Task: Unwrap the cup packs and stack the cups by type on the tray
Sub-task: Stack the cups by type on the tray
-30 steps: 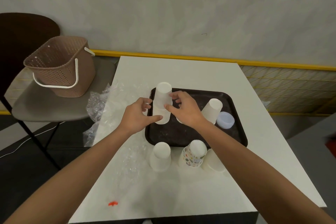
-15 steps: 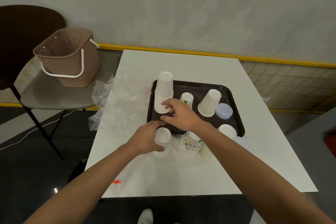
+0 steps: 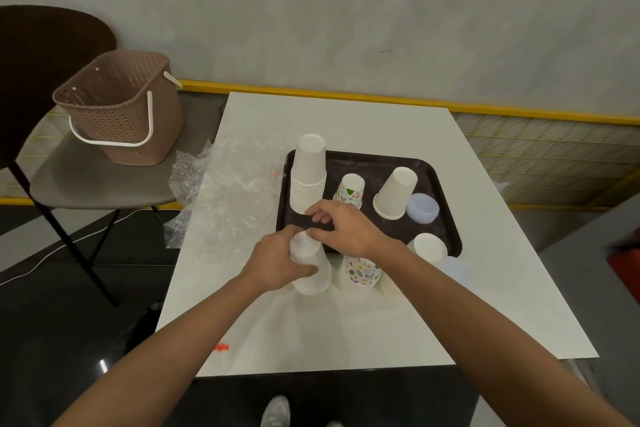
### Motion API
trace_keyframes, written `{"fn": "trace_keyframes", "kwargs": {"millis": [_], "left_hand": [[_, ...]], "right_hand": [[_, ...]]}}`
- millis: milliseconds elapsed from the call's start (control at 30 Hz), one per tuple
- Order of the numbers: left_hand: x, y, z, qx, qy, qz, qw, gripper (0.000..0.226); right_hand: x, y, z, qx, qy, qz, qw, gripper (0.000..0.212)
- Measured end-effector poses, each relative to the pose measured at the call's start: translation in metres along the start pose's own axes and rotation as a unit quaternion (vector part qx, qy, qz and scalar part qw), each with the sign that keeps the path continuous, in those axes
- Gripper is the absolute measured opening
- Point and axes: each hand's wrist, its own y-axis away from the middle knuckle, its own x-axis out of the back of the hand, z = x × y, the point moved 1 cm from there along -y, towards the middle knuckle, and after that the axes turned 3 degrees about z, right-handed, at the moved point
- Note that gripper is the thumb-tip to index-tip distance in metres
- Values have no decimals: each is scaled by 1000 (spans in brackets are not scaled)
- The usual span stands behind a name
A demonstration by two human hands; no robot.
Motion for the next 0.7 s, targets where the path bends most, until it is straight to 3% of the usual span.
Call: {"fn": "trace_keyframes", "kwargs": {"millis": [467, 700], "left_hand": [[91, -50, 45, -12, 108, 196, 975, 56], [119, -100, 75, -37, 140, 283, 948, 61]], "right_hand": [[48, -33, -7, -6, -58, 240, 969, 33], [62, -54, 0, -37, -85, 253, 963, 35]]}}
